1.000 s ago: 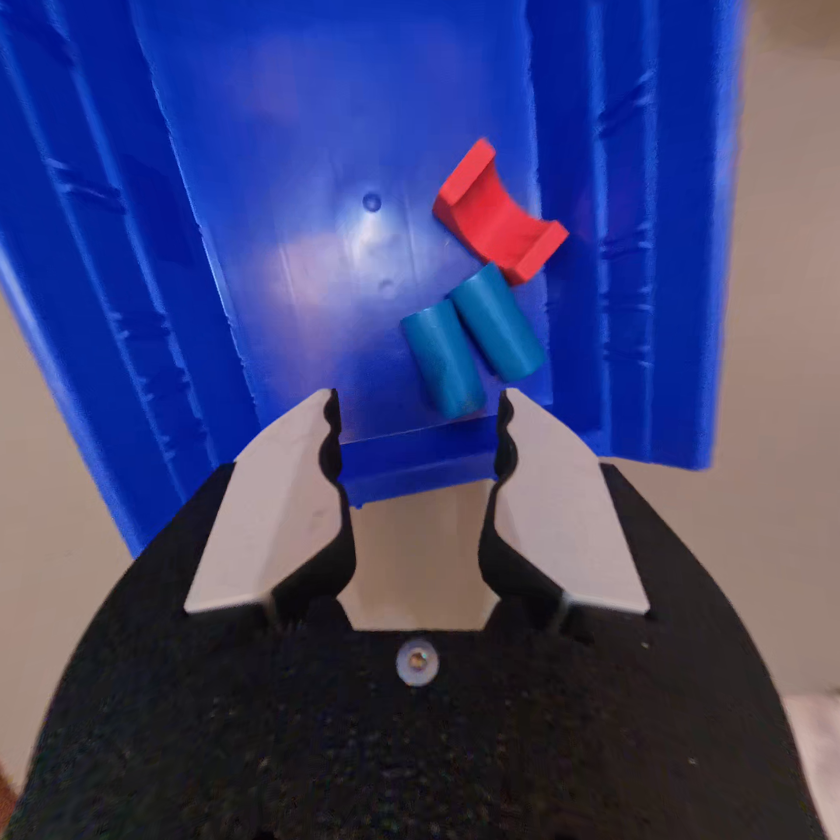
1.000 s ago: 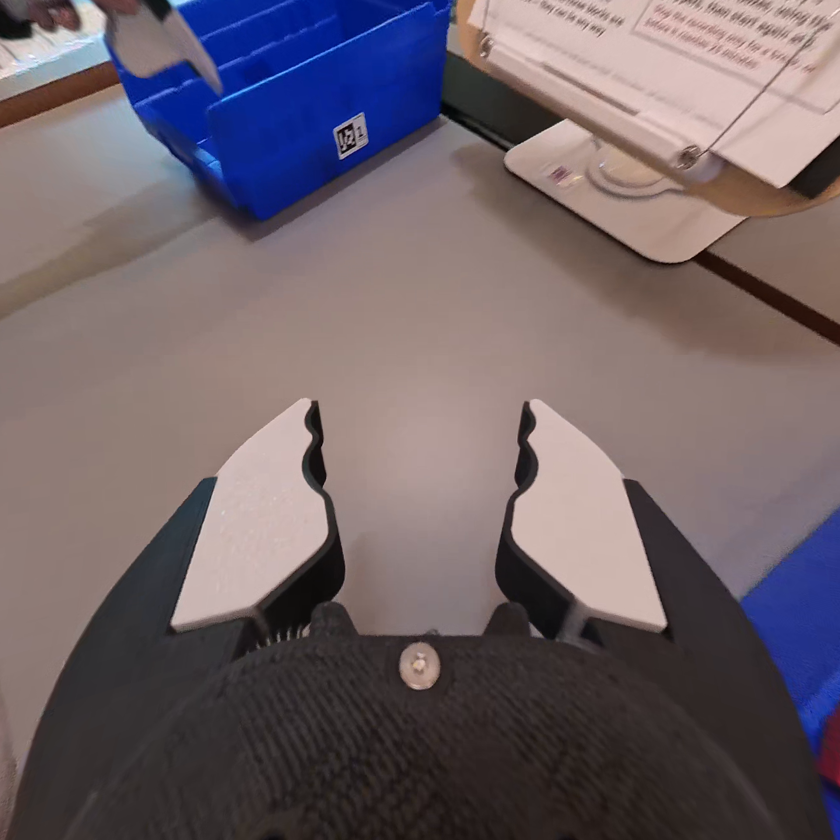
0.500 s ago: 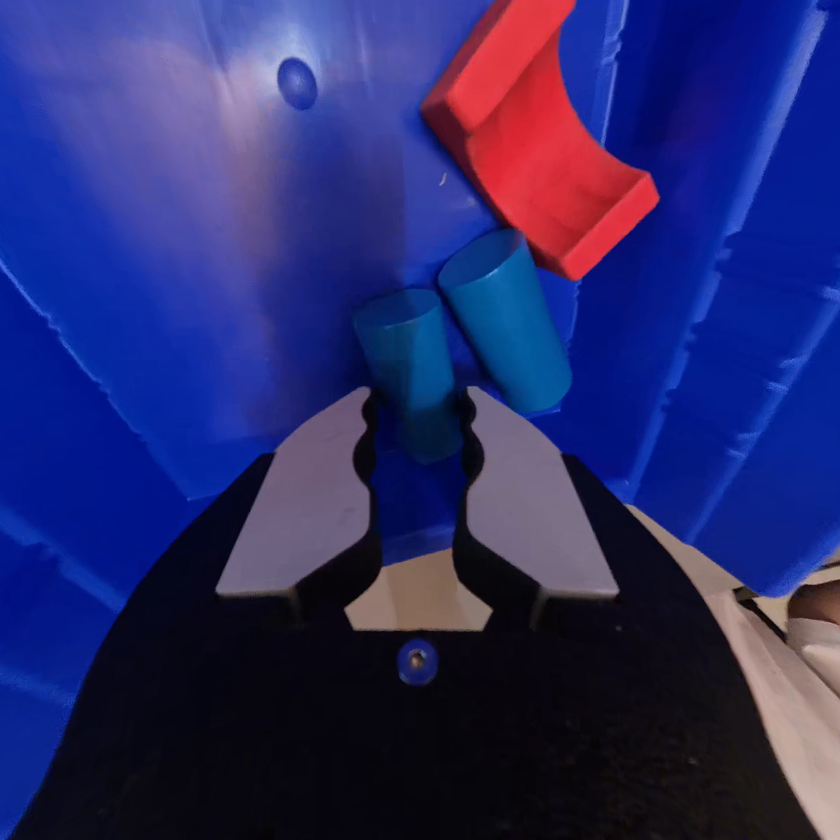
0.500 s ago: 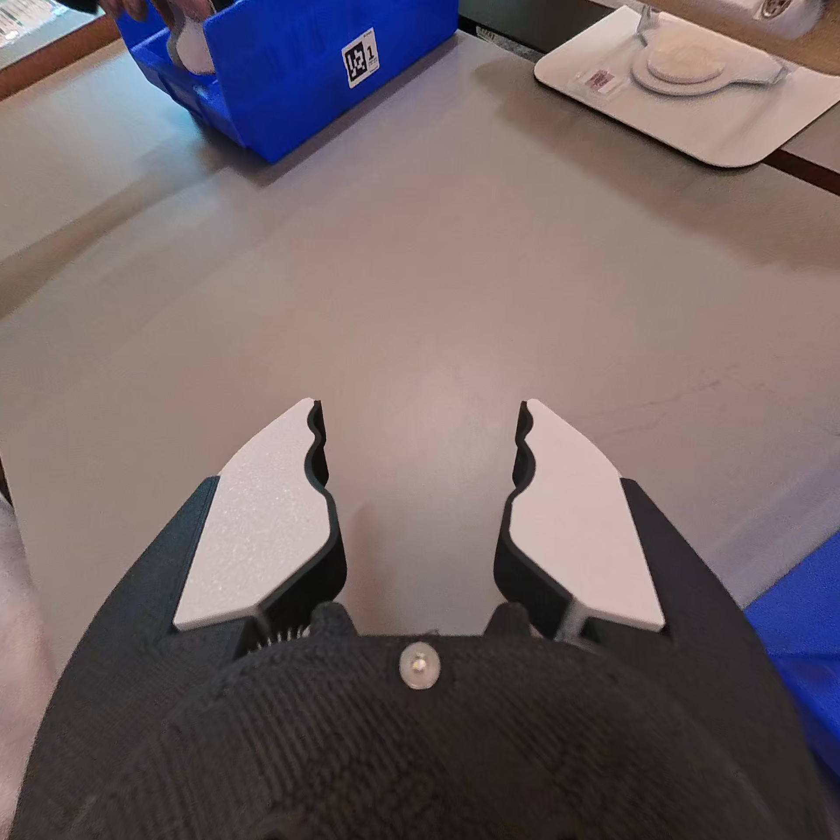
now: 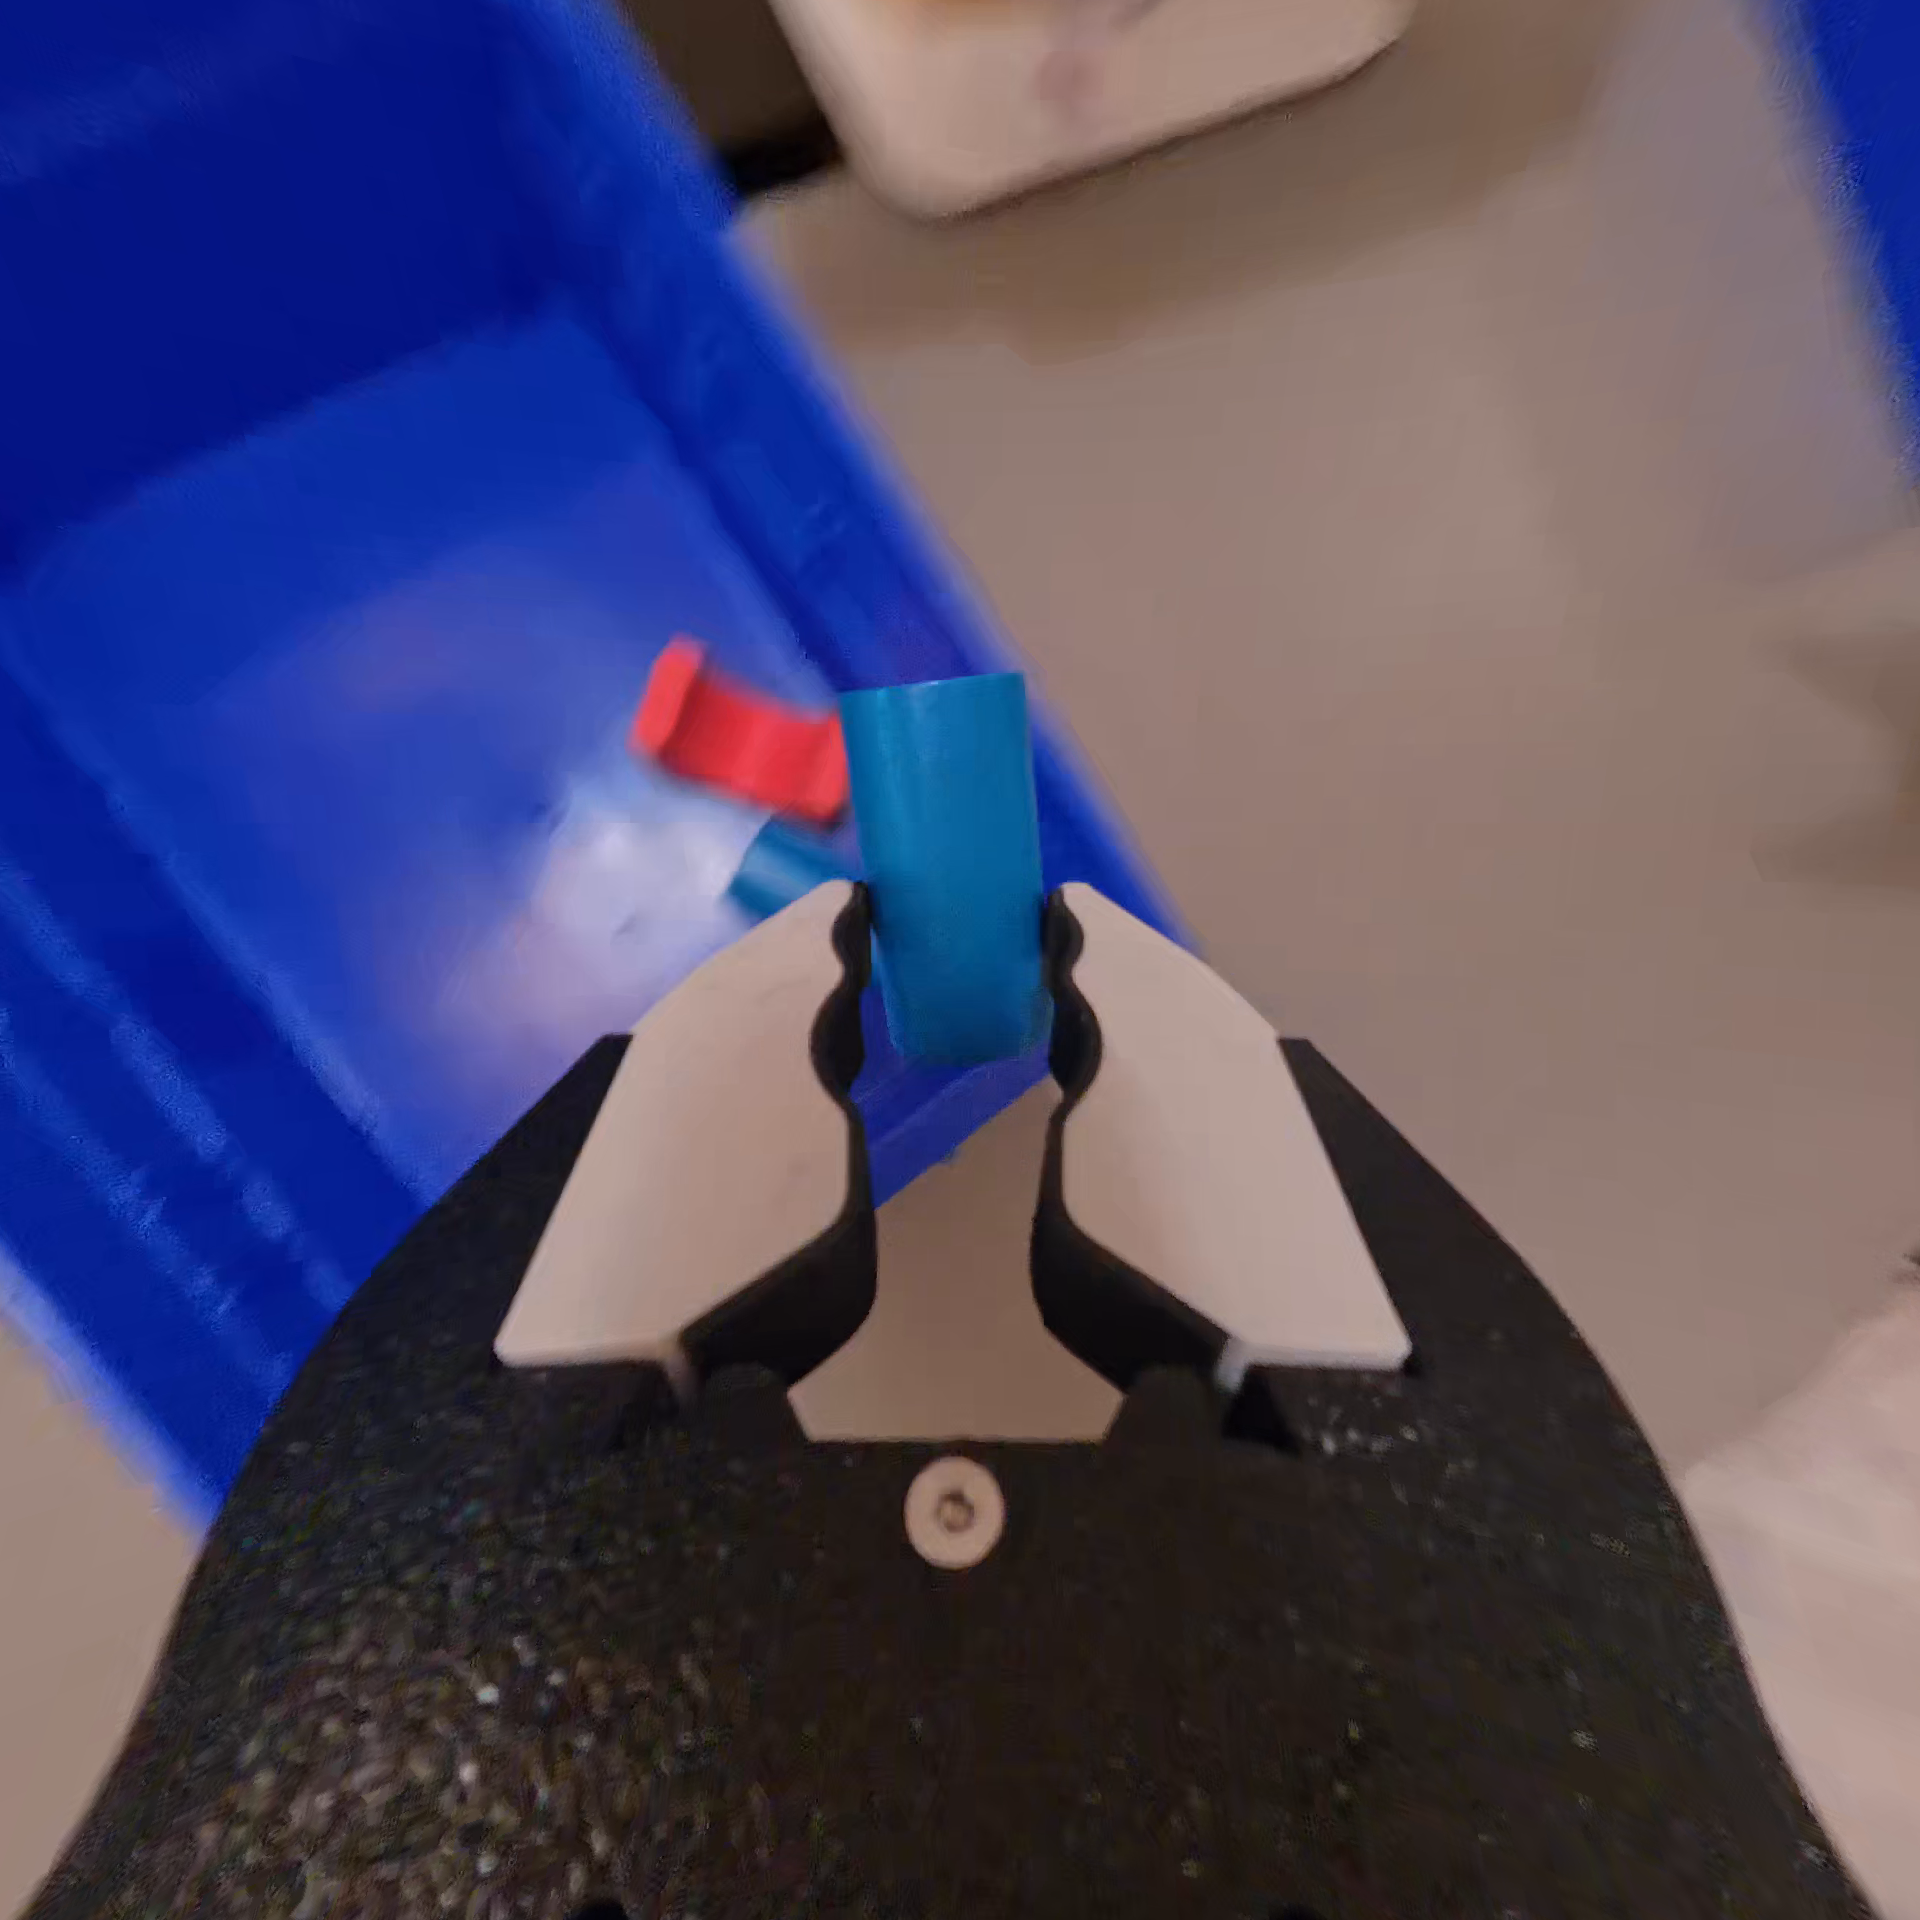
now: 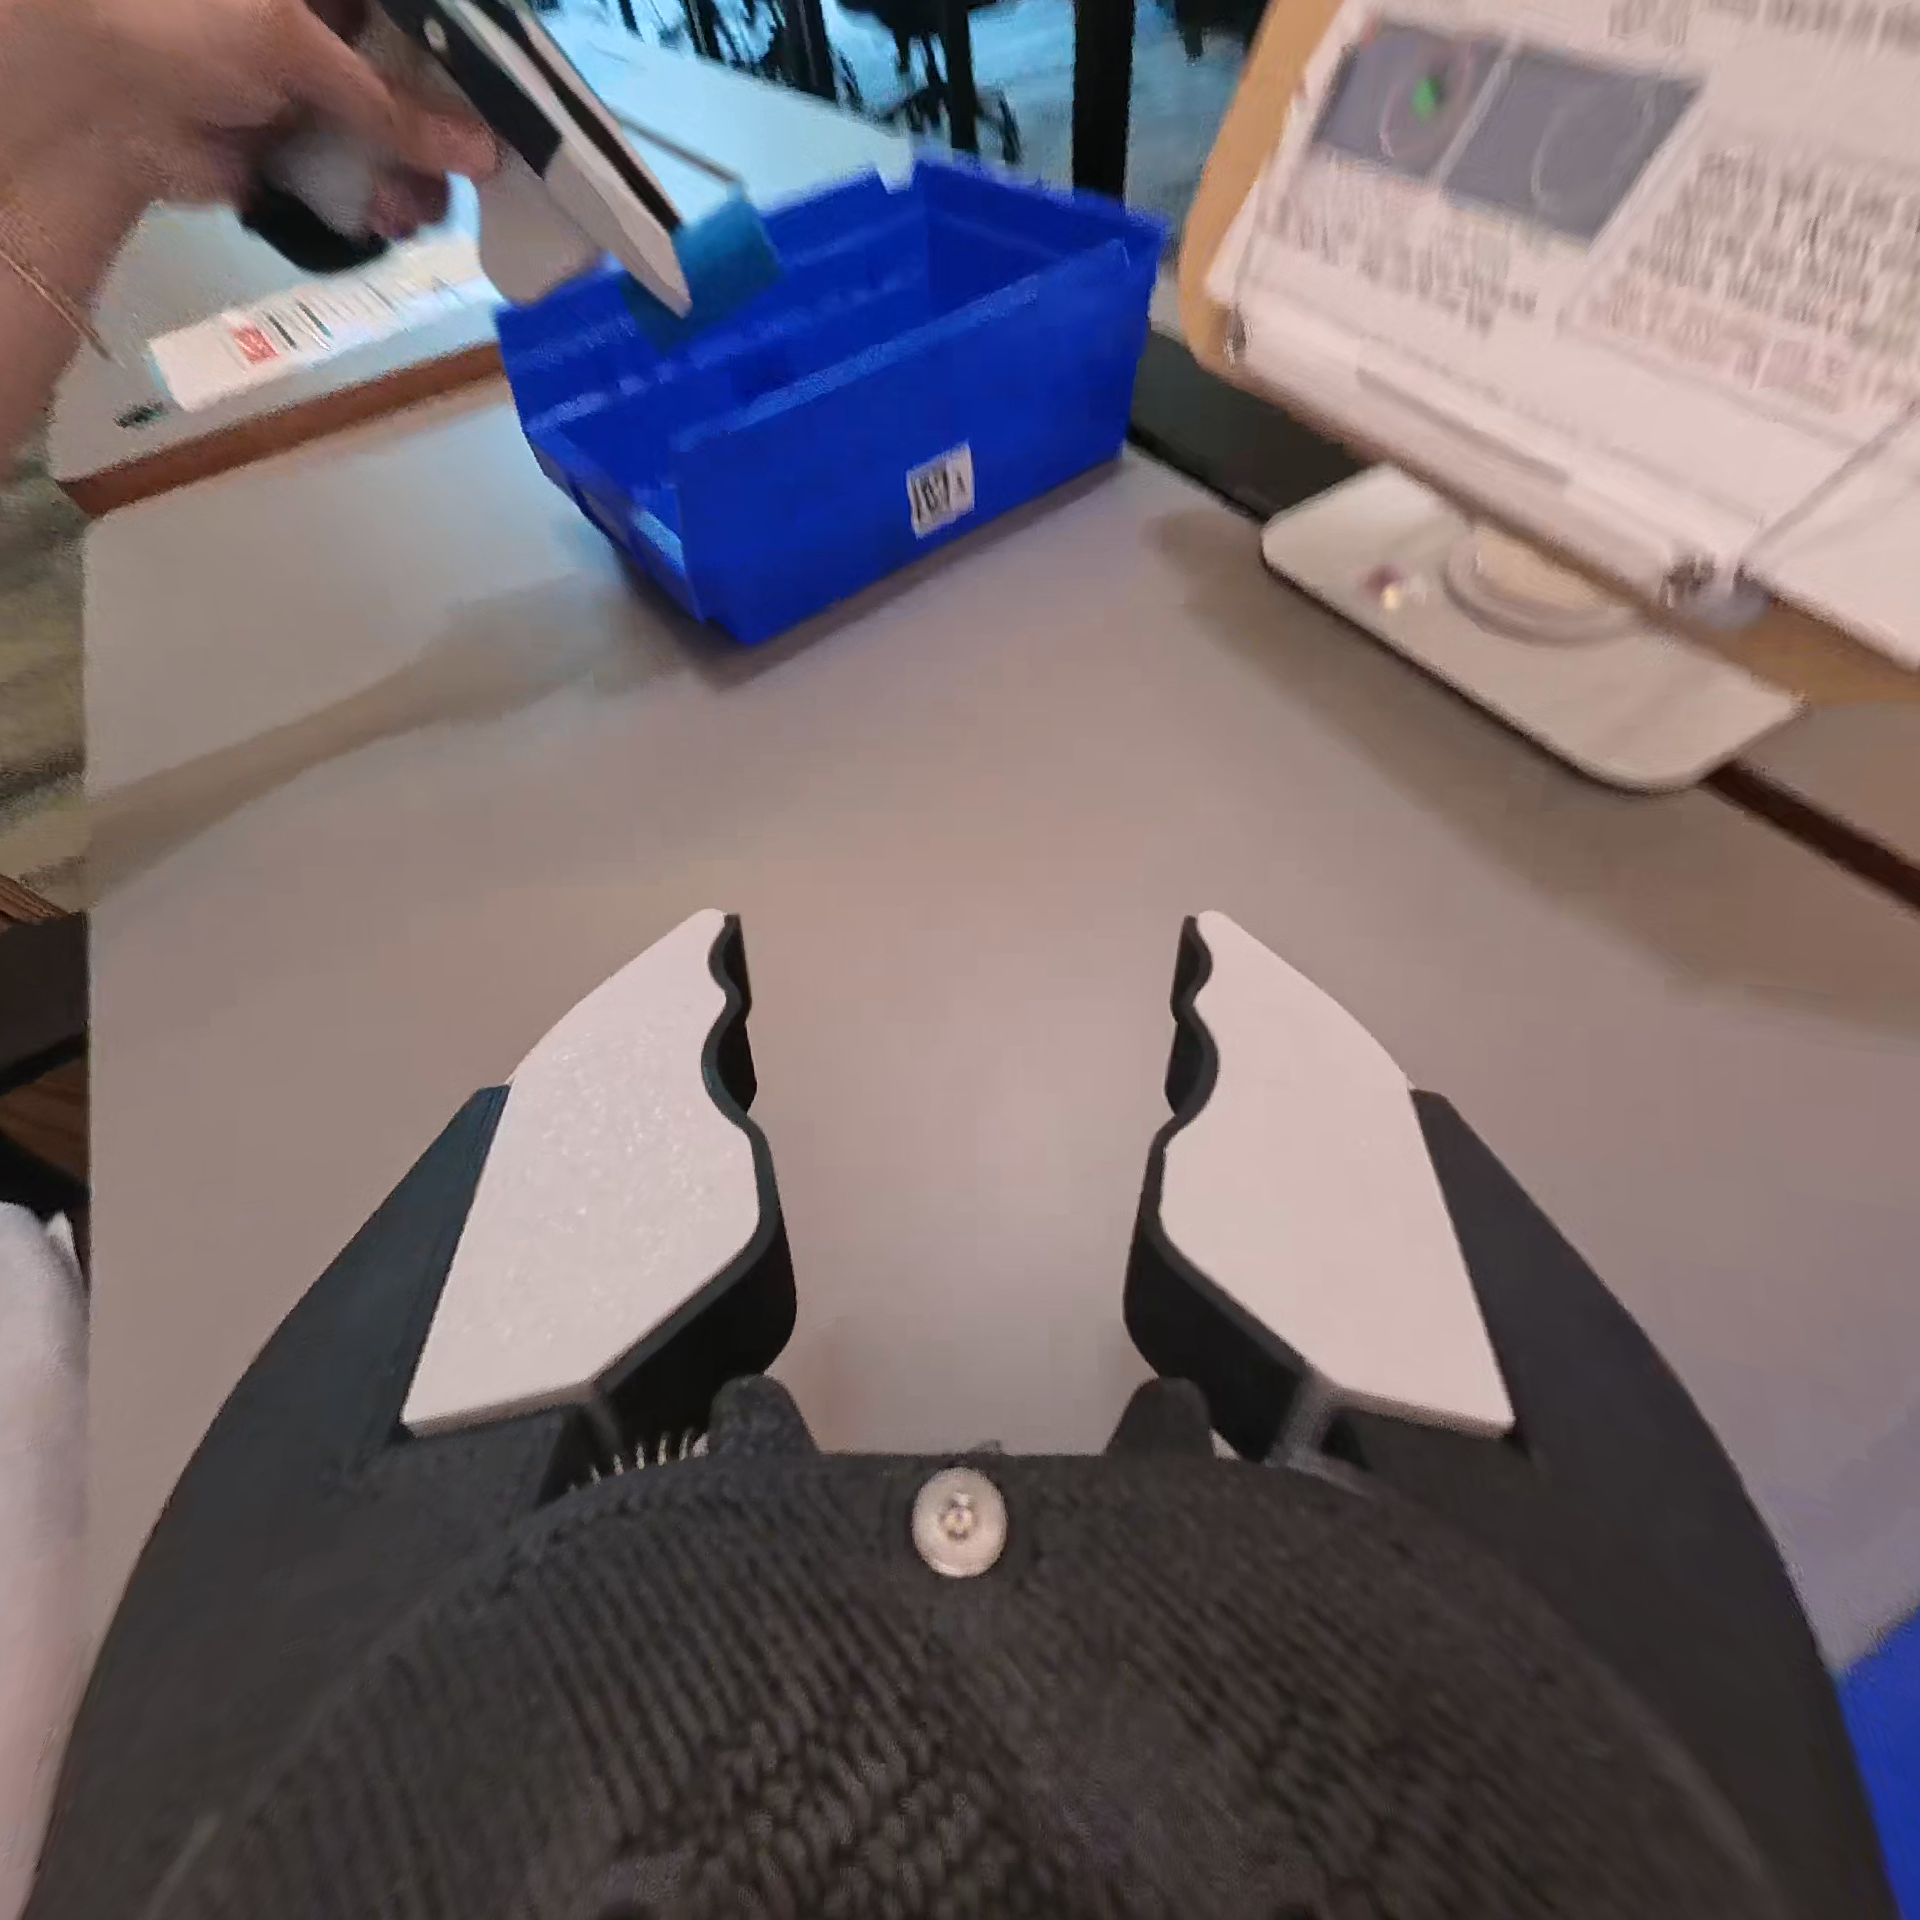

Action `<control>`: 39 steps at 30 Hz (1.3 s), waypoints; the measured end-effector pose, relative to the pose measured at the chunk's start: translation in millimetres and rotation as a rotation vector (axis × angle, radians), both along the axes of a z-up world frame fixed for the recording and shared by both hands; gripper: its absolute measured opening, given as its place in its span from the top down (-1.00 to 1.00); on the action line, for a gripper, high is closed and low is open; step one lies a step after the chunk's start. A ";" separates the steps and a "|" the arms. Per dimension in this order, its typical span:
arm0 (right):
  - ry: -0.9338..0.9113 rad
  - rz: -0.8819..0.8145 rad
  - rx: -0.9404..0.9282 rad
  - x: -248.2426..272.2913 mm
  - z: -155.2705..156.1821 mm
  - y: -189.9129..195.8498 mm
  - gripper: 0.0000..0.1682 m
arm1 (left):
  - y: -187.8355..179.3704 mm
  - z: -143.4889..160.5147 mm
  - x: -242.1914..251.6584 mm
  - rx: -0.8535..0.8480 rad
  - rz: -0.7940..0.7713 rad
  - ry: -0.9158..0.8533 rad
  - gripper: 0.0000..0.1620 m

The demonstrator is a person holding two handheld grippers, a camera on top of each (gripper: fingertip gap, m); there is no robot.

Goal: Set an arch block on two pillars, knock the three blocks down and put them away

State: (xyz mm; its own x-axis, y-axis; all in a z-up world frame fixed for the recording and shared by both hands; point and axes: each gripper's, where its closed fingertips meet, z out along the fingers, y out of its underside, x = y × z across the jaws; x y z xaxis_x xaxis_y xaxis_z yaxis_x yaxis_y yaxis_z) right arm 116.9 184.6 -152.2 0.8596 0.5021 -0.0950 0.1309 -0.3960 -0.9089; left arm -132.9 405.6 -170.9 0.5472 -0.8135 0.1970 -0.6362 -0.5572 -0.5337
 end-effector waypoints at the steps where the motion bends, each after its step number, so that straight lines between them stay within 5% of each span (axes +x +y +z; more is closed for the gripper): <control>1: 0.017 0.025 0.046 -5.5 10.5 4.7 0.09 | -12.1 16.6 15.4 0.036 -0.072 -0.096 0.60; 8: 0.180 0.313 0.305 -55.5 85.5 16.5 0.12 | -140.8 87.5 109.8 0.207 -0.604 -0.647 0.61; 12: 0.244 0.424 0.340 -72.6 103.3 14.2 0.36 | -184.6 84.8 138.4 0.241 -0.748 -0.772 0.61; 19: 0.102 0.523 0.284 -82.5 85.6 5.0 0.37 | -216.3 70.5 159.0 0.242 -0.862 -0.822 0.61; 32: -0.029 0.578 0.217 -90.9 66.8 1.7 0.62 | -224.3 57.7 163.6 0.284 -0.887 -0.770 0.62; 33: -0.068 0.554 0.218 -88.2 63.5 5.4 0.62 | -220.6 56.1 164.7 0.282 -0.852 -0.756 0.60; 35: -0.148 0.413 0.205 -69.4 56.8 24.4 0.62 | -210.2 51.4 167.4 0.279 -0.765 -0.727 0.19; 39: -0.275 0.083 0.042 -0.3 17.1 62.6 0.62 | -186.3 28.5 165.0 0.317 -0.610 -0.601 0.10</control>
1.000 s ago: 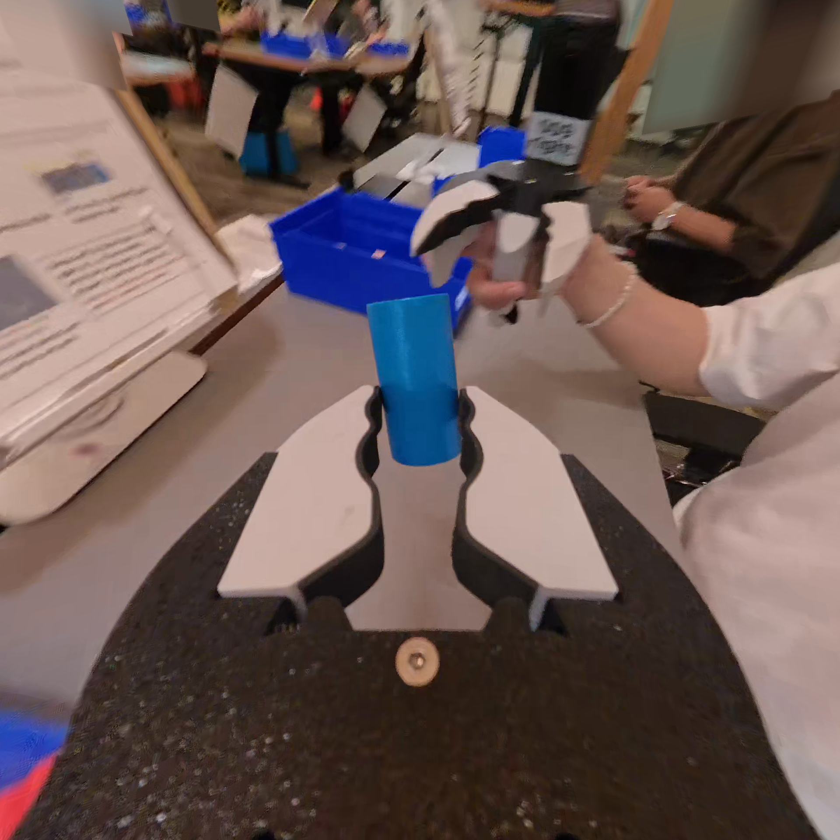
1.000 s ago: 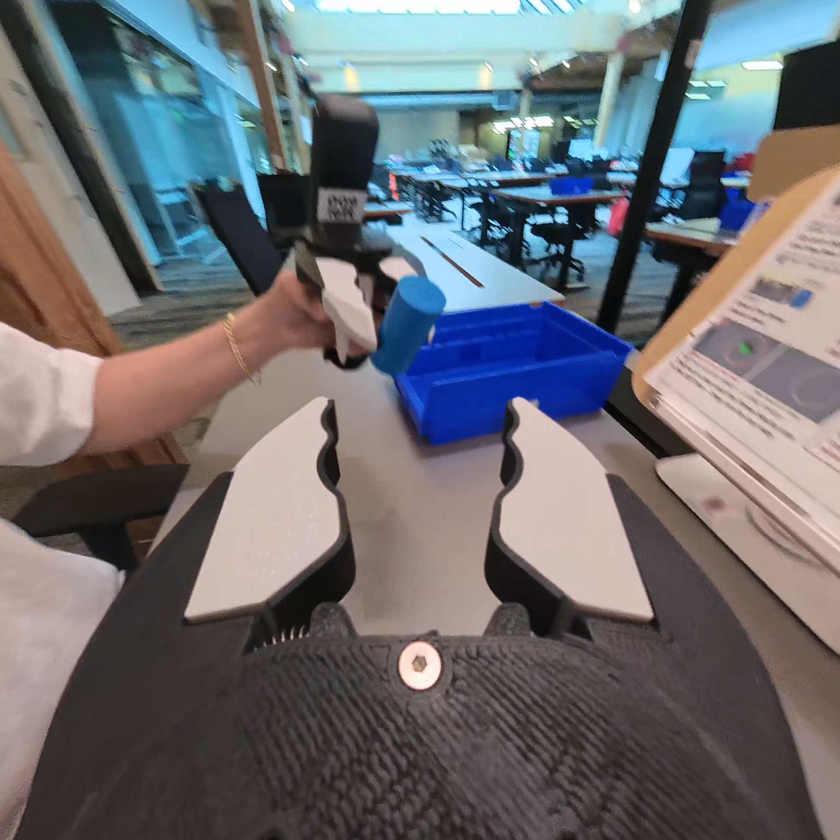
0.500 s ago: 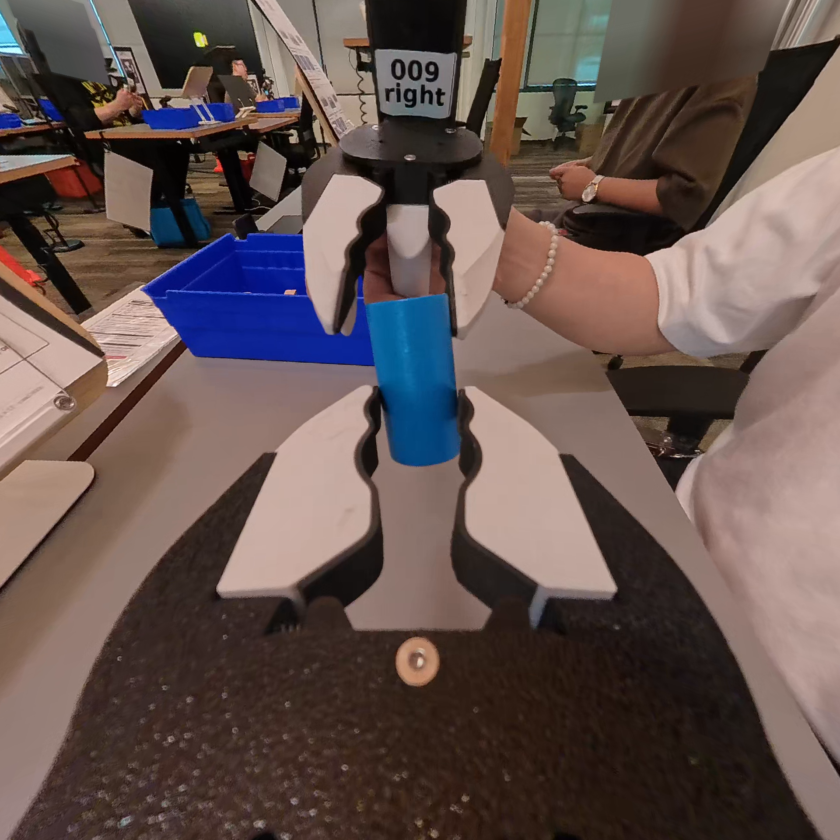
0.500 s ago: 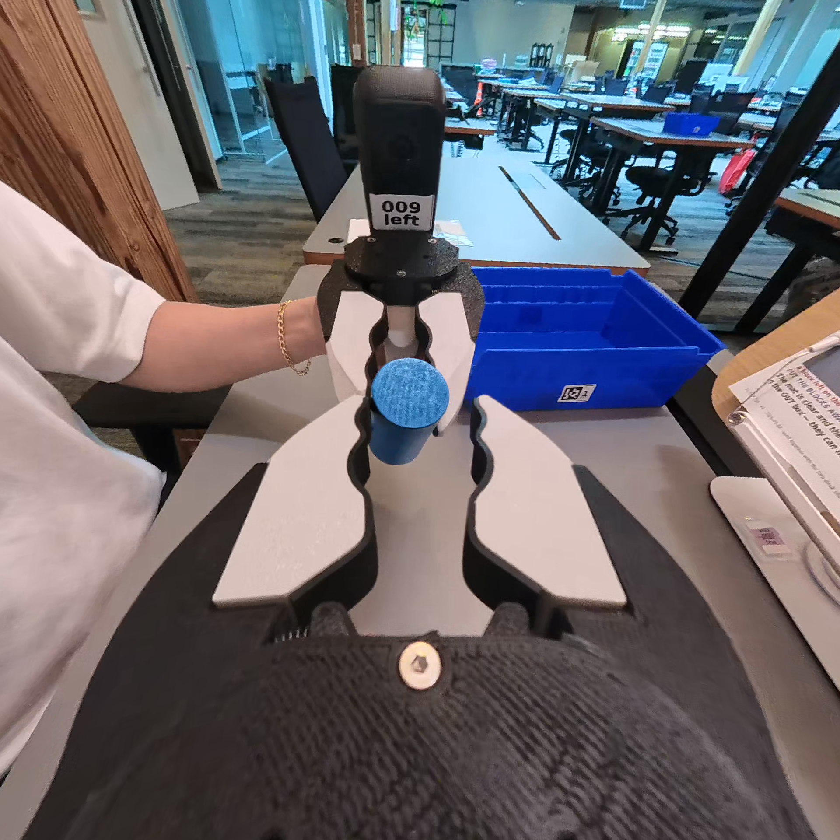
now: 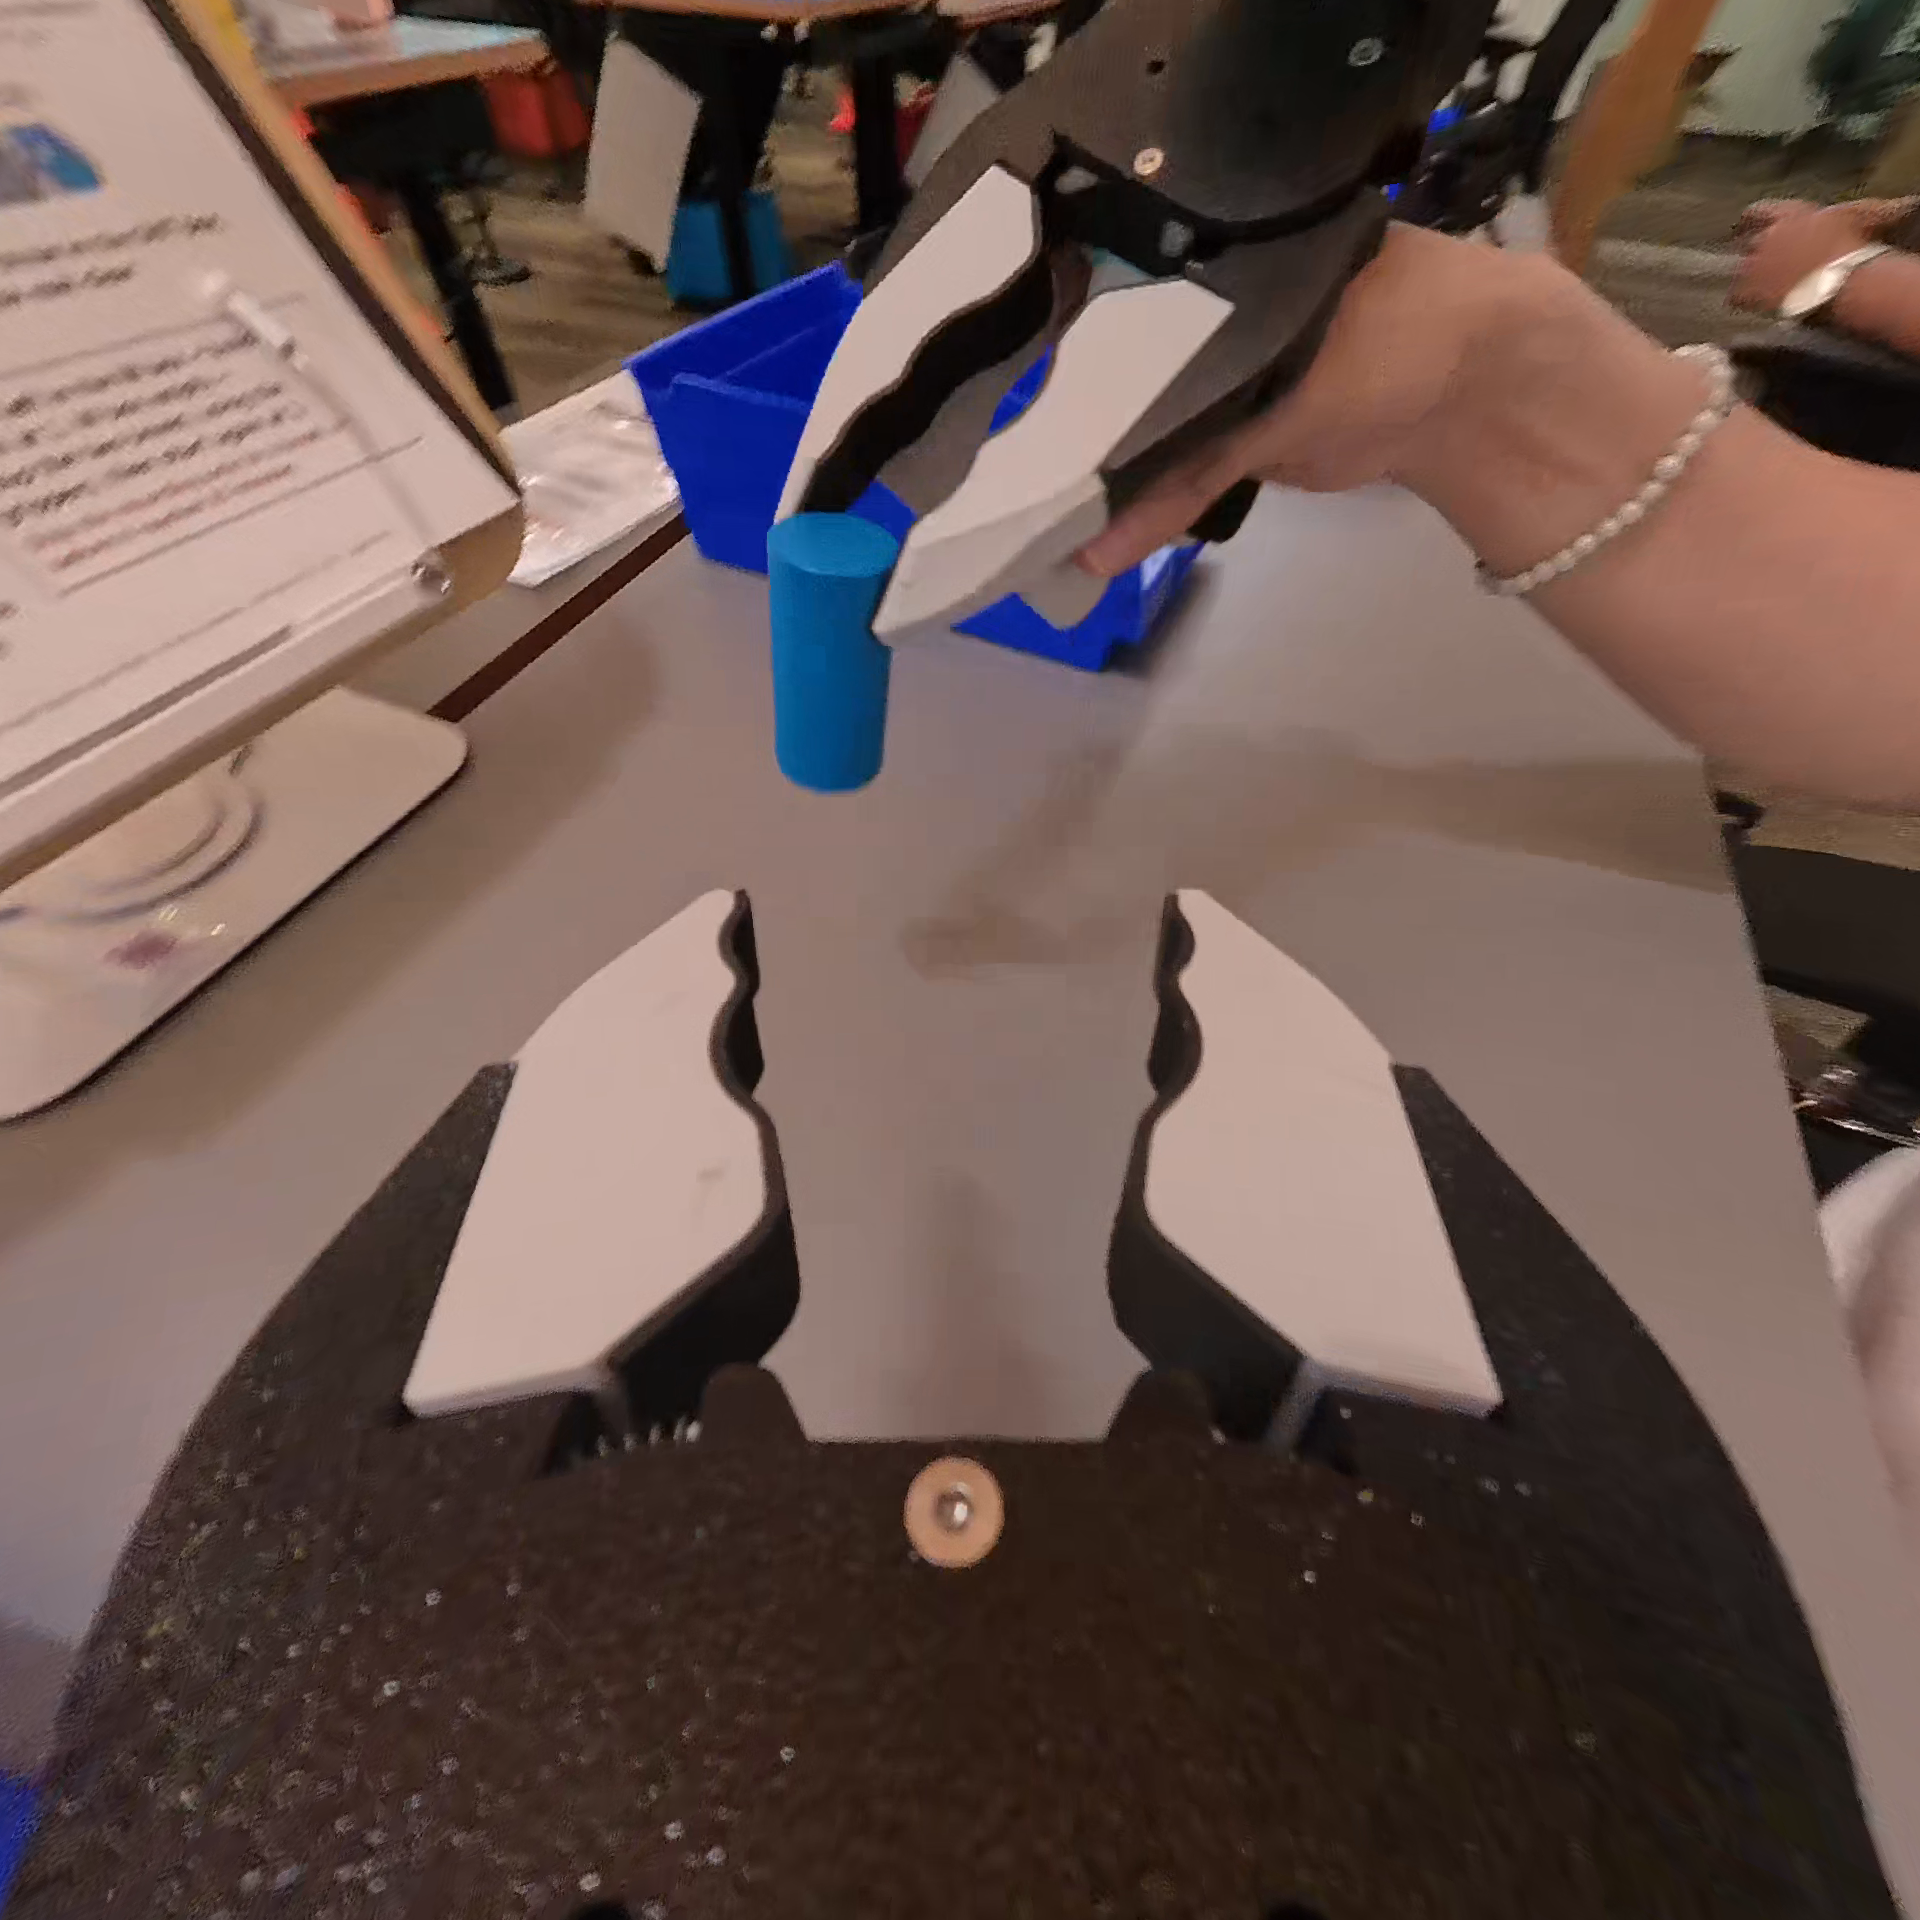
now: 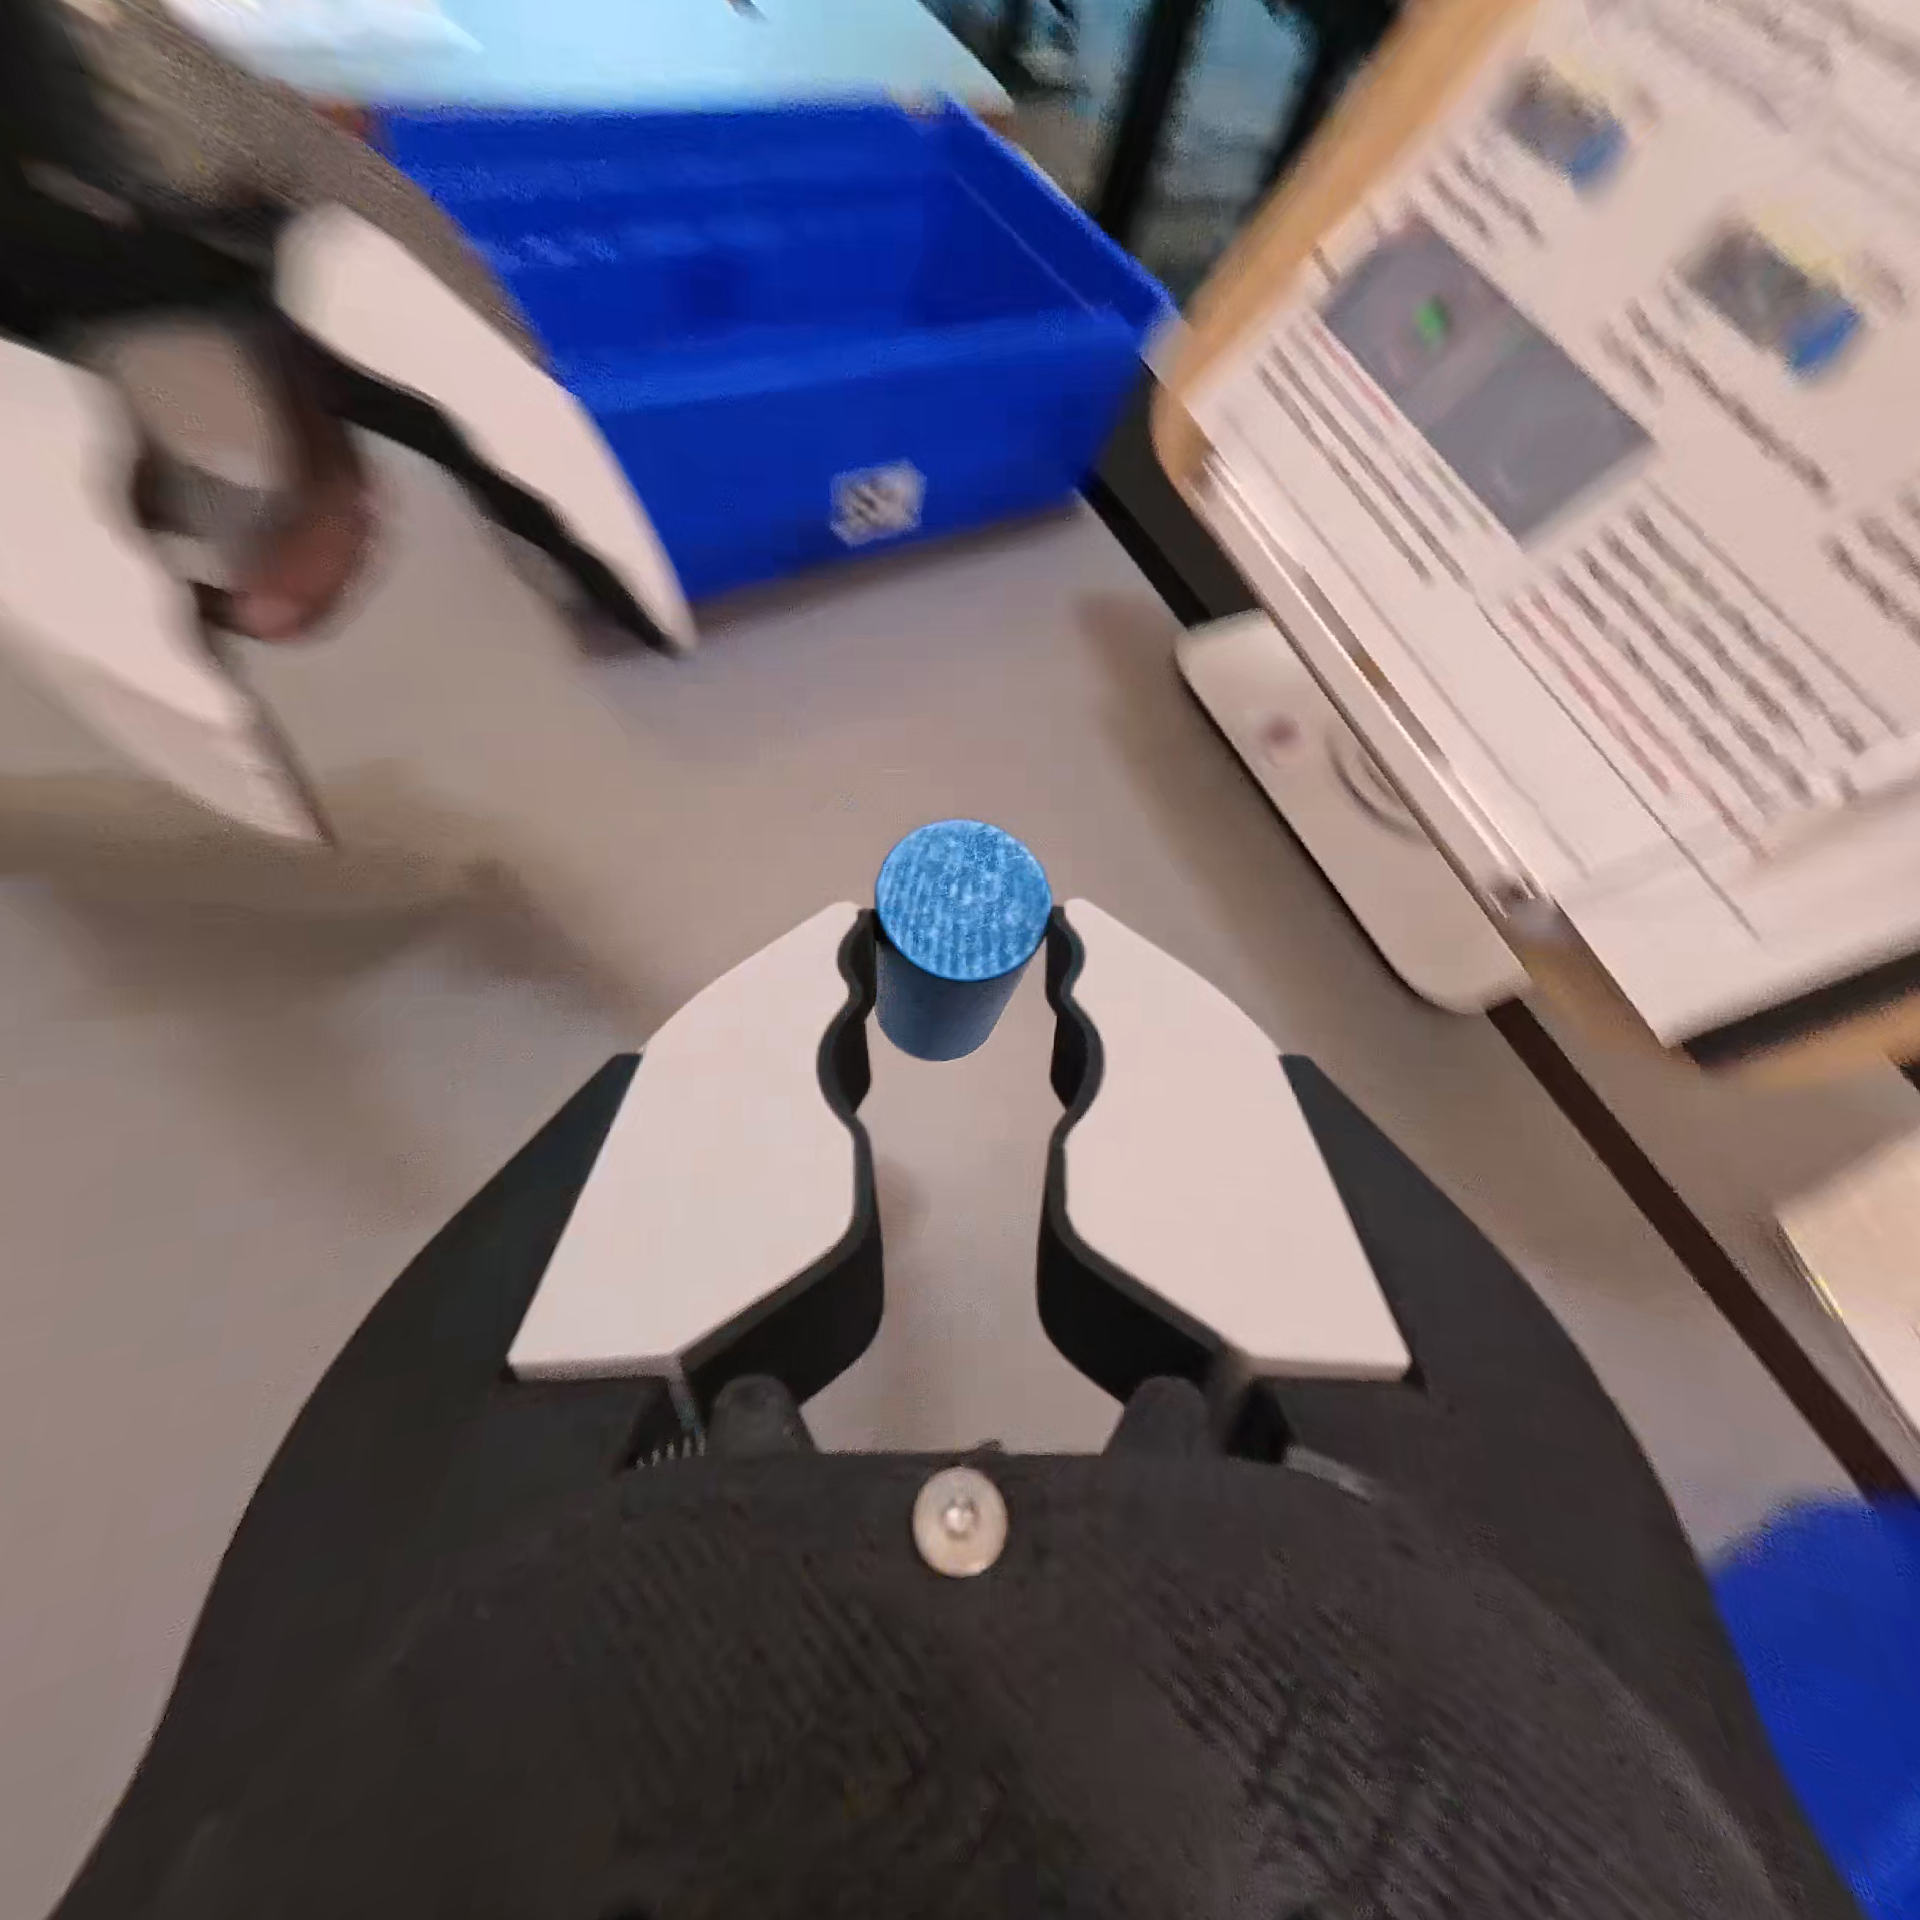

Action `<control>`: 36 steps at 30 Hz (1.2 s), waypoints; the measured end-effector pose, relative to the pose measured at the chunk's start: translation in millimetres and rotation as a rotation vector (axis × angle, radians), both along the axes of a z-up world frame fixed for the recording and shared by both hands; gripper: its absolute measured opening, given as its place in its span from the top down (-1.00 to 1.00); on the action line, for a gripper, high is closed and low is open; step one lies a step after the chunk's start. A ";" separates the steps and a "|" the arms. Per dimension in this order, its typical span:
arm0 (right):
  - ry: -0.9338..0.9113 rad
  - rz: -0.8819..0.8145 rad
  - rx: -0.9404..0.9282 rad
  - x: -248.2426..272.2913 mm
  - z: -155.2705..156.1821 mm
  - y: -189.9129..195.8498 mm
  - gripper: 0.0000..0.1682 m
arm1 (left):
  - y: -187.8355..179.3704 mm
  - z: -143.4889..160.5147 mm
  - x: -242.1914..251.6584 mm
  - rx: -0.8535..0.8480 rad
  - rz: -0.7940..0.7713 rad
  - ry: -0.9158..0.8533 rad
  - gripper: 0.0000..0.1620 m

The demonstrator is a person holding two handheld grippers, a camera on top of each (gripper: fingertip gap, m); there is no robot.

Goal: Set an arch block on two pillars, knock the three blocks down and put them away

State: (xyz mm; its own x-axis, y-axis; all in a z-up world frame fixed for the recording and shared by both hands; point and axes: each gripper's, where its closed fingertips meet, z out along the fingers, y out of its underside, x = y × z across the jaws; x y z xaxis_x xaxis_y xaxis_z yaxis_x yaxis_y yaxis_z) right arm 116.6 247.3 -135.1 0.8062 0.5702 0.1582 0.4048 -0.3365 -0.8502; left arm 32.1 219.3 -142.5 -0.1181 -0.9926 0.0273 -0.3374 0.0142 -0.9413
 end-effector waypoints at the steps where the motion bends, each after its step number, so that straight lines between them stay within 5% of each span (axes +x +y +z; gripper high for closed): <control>1: -0.030 -0.076 -0.032 17.1 -13.4 5.3 0.62 | 1.7 -4.2 -2.0 0.007 0.023 0.016 0.10; 8: -0.015 -0.267 -0.104 64.5 -69.4 19.9 0.62 | -11.4 -20.0 -9.8 0.020 0.030 0.046 0.10; 15: -0.048 -0.270 -0.149 68.6 -102.9 20.9 0.62 | -18.2 -24.8 -13.4 -0.023 0.027 0.025 0.10; 32: -0.001 -0.259 -0.148 63.6 -105.5 22.7 0.61 | -17.6 -25.1 -16.0 -0.065 0.037 0.003 0.10; 36: 0.014 -0.275 -0.108 62.7 -89.5 22.6 0.20 | -11.9 -8.8 -25.8 -0.109 0.062 -0.014 0.10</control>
